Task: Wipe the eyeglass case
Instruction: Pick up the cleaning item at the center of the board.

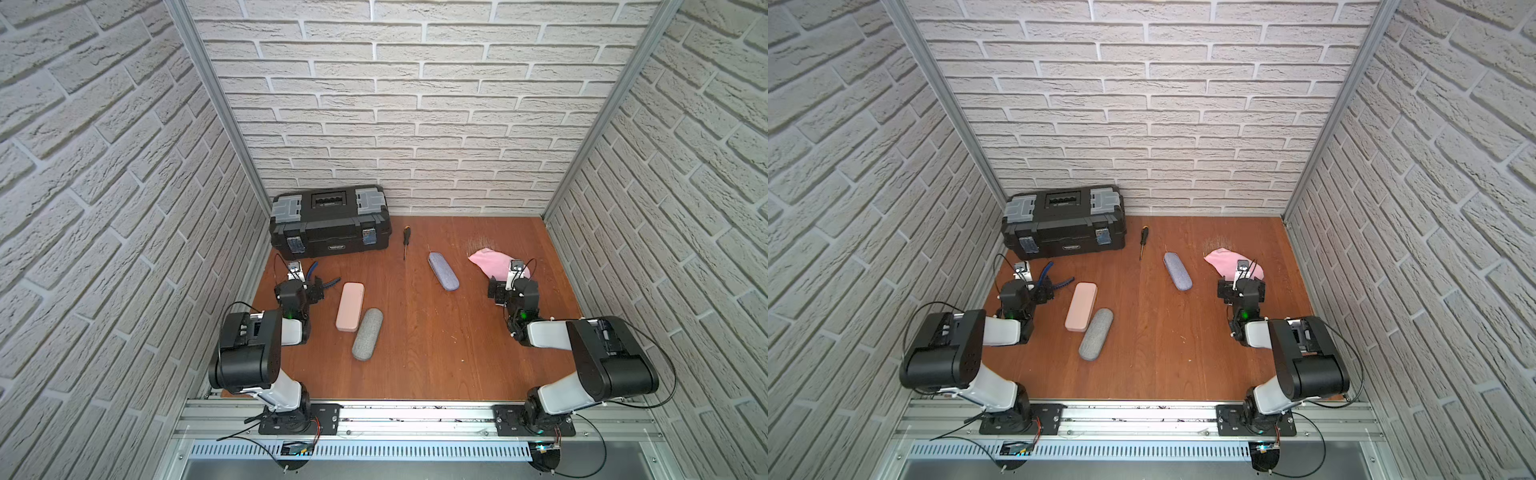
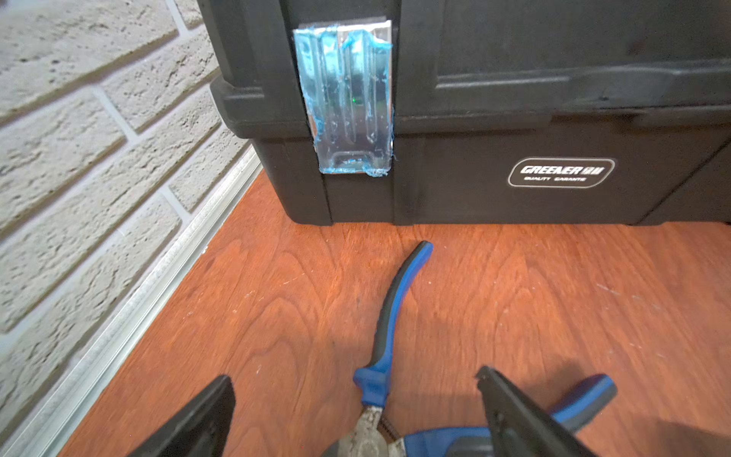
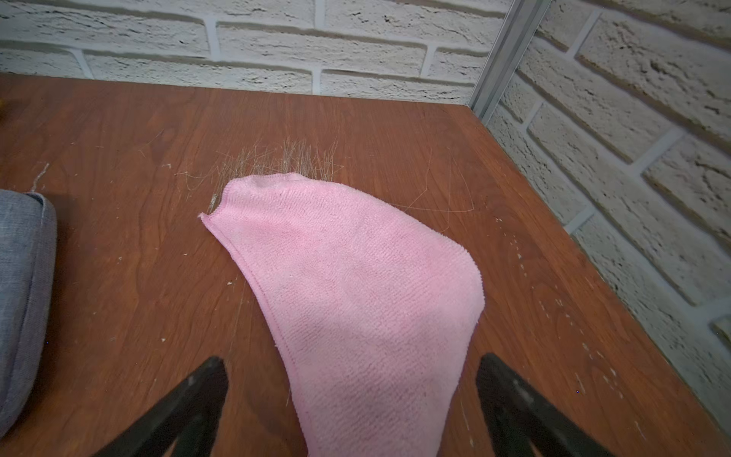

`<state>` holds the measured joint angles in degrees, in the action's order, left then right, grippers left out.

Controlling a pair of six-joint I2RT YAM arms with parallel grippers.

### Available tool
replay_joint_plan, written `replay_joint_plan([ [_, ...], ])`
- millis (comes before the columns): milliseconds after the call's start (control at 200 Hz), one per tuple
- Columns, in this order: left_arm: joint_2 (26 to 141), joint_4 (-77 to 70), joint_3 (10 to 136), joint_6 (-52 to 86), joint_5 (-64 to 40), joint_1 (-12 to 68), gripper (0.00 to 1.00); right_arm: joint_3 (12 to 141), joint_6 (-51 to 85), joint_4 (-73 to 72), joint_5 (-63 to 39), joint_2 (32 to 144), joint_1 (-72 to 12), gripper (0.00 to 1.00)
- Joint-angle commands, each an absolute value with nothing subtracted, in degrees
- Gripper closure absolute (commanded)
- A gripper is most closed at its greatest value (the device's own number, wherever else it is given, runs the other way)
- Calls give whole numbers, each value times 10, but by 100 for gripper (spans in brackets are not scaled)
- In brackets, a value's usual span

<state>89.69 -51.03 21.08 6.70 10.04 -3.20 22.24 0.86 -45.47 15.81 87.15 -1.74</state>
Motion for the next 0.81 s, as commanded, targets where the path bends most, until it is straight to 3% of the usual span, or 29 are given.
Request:
replay_joint_plan([
  [0, 897, -532, 214, 69, 104, -29, 2, 224, 14, -479, 166, 866, -21, 1],
  [710, 895, -533, 214, 68, 85, -34, 2, 223, 14, -480, 166, 866, -20, 1],
  [800, 841, -416, 252, 29, 68, -9, 2, 220, 8, -492, 155, 859, -21, 1],
])
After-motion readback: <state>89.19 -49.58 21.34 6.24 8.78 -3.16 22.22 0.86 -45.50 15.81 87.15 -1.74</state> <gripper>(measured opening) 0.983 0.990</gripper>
